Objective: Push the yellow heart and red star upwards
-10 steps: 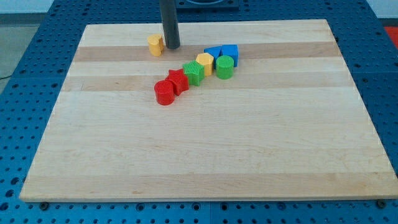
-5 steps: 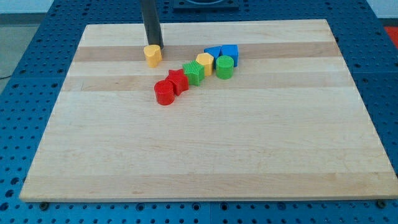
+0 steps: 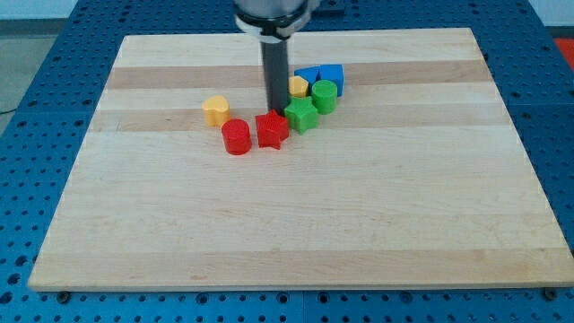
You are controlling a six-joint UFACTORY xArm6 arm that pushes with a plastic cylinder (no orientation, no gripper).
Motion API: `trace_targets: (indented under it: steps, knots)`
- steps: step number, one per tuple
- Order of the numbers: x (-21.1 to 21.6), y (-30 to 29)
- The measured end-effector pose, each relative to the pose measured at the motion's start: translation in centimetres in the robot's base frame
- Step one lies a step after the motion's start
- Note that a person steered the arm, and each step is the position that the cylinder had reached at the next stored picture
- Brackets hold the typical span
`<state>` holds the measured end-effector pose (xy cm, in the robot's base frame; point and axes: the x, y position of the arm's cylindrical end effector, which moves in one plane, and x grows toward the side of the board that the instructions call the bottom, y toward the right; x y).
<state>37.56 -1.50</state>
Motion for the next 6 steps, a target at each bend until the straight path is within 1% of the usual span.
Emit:
trace_targets:
  steps: [2, 4, 6]
  knots:
    - [2.5, 6.8]
    - [3.0, 6.5]
    - [2.9, 3.4]
